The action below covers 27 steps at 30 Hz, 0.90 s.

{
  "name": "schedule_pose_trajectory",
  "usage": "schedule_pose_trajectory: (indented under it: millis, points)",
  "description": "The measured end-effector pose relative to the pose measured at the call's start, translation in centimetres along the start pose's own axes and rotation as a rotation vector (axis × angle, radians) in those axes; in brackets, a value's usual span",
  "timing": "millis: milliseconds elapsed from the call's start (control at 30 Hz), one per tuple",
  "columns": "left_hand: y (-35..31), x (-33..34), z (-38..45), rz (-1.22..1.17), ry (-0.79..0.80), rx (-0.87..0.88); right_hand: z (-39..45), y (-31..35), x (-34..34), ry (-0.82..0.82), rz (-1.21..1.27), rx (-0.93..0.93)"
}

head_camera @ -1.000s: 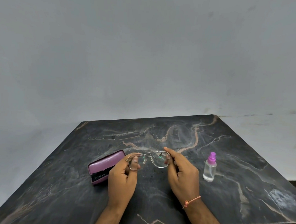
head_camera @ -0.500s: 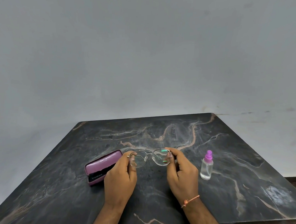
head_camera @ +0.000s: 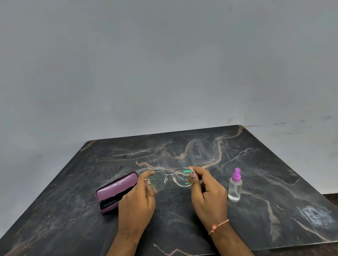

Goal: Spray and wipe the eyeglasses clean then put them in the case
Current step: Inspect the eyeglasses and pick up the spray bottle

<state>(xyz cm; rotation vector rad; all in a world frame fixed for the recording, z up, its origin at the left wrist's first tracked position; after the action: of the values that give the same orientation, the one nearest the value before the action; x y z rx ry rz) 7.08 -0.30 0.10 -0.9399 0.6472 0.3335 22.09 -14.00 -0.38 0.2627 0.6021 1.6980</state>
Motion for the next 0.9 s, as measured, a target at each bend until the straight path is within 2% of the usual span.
schedule_pose_trajectory:
  millis: [167,500,700,900]
  points:
    - [0.5,0.2,-0.1,-0.230,0.133,0.020,0.0,-0.4,0.2,0.023,0.028,0.053]
    - [0.3,-0.8,-0.5,-0.701,0.436,-0.045,0.2,-0.6,0.4,0.053,0.061,0.158]
    - [0.7,-0.7,-0.4,-0.702,0.501,-0.018,0.3,-0.2,0.3,0.072,0.072,0.187]
    - [0.9,-0.3,-0.1,-0.633,0.437,-0.014,0.4,0.4,0.3,0.089,0.091,0.192]
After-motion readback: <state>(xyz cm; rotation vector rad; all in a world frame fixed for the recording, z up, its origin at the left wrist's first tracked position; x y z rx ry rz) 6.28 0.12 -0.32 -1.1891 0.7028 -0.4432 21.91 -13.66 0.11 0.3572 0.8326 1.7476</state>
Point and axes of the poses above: each hand's wrist, its own z-axis towards the middle knuckle, its own x-axis out of the palm, y = z × x, the point moved 1 cm from there along z, towards the middle knuckle, and after that the axes turned 15 degrees about -x, right-handed, at the moved point
